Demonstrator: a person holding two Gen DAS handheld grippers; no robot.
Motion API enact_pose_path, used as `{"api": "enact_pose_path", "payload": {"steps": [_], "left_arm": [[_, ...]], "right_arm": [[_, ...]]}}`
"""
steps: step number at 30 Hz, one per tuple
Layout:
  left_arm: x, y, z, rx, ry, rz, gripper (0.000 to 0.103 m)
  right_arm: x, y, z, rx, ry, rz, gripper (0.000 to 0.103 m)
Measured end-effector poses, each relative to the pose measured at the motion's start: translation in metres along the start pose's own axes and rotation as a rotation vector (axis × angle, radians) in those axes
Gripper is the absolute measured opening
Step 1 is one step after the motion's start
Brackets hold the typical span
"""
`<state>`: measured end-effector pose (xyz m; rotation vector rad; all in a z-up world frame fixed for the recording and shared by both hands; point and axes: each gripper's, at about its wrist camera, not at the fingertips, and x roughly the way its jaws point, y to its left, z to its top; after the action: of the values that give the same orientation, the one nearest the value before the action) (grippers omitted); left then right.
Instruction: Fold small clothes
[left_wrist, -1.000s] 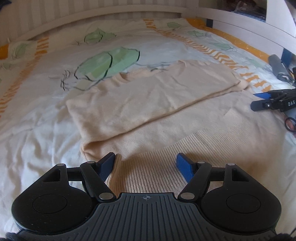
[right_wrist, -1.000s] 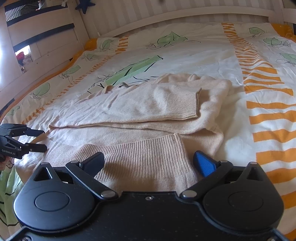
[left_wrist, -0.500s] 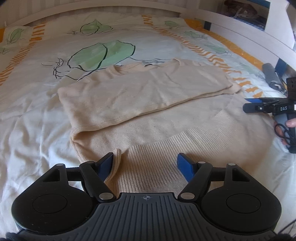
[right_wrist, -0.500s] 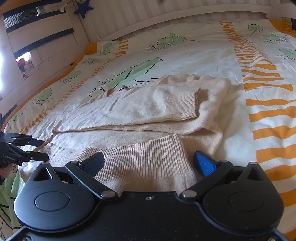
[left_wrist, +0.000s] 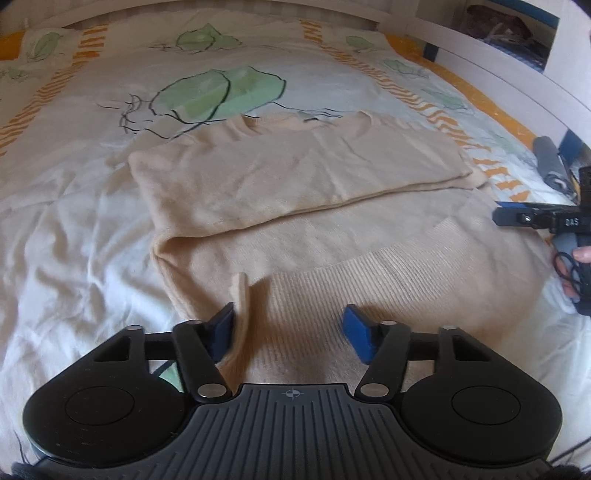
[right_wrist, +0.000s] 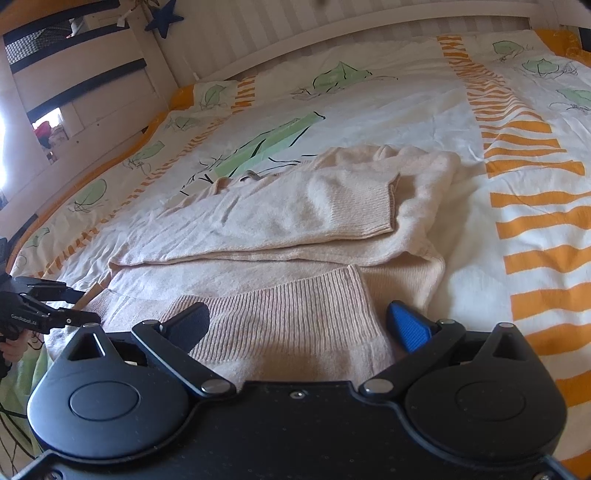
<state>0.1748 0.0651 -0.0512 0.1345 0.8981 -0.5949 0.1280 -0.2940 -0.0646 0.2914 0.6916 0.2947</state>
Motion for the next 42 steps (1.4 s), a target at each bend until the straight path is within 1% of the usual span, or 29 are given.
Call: {"api": "enact_pose_path", "payload": {"steps": [1,2,3,4,6,7,8,9,13,17,20,23,25,29,33,36,39,42], "left_arm": [[0.000,0.001,0.000,-0.012,-0.002,0.004,0.048],[0.000,0.003,0.000,-0.026,-0.007,0.011,0.044],[0.000,0.005,0.001,-0.039,-0.013,0.016,0.036],[-0.001,0.006,0.001,-0.051,-0.019,0.021,0.027],[-0.003,0.006,0.000,-0.070,-0.034,0.019,0.016],[-0.004,0.005,0.000,-0.071,-0.041,0.025,0.015],[-0.006,0.002,-0.001,-0.065,-0.049,0.037,0.013],[-0.007,-0.001,-0.002,-0.060,-0.061,0.048,0.011],[-0.019,-0.010,-0.004,-0.066,-0.116,0.090,0.010],[-0.039,-0.018,-0.002,-0.063,-0.195,0.121,0.009],[-0.054,-0.023,0.007,-0.058,-0.252,0.128,0.009],[-0.068,-0.021,0.024,-0.066,-0.317,0.120,0.009],[-0.070,-0.017,0.040,-0.068,-0.345,0.117,0.009],[-0.056,0.000,0.079,-0.043,-0.383,0.139,0.009],[-0.022,0.021,0.114,-0.053,-0.366,0.154,0.009],[0.011,0.034,0.130,-0.059,-0.320,0.173,0.009],[0.043,0.048,0.137,-0.080,-0.262,0.189,0.009],[0.072,0.059,0.135,-0.095,-0.193,0.203,0.009]], "right_arm": [[-0.001,0.001,0.000,-0.002,0.000,-0.004,0.092],[-0.002,0.001,0.000,-0.004,-0.001,-0.007,0.078],[-0.003,0.000,0.000,-0.001,-0.004,-0.013,0.062],[-0.004,-0.001,0.000,0.005,-0.006,-0.022,0.056],[-0.007,-0.003,0.001,0.023,-0.010,-0.027,0.025],[-0.008,-0.005,0.001,0.029,-0.015,-0.024,0.022],[-0.010,-0.004,0.001,0.032,-0.019,-0.021,0.021],[-0.011,-0.003,0.002,0.029,-0.021,-0.022,0.017],[-0.020,0.007,0.005,-0.003,-0.040,-0.018,0.013],[-0.036,0.015,0.013,-0.016,-0.098,-0.014,0.012],[-0.046,0.018,0.026,-0.025,-0.141,-0.012,0.011],[-0.050,0.020,0.045,-0.034,-0.183,-0.010,0.011],[-0.046,0.018,0.062,-0.036,-0.203,-0.009,0.011],[-0.023,0.013,0.098,-0.076,-0.222,-0.043,0.011],[0.017,-0.002,0.131,-0.053,-0.209,-0.088,0.010],[0.050,-0.015,0.145,-0.022,-0.177,-0.134,0.009],[0.082,-0.027,0.148,-0.007,-0.126,-0.167,0.010],[0.104,-0.034,0.141,-0.019,-0.078,-0.190,0.009]]}}
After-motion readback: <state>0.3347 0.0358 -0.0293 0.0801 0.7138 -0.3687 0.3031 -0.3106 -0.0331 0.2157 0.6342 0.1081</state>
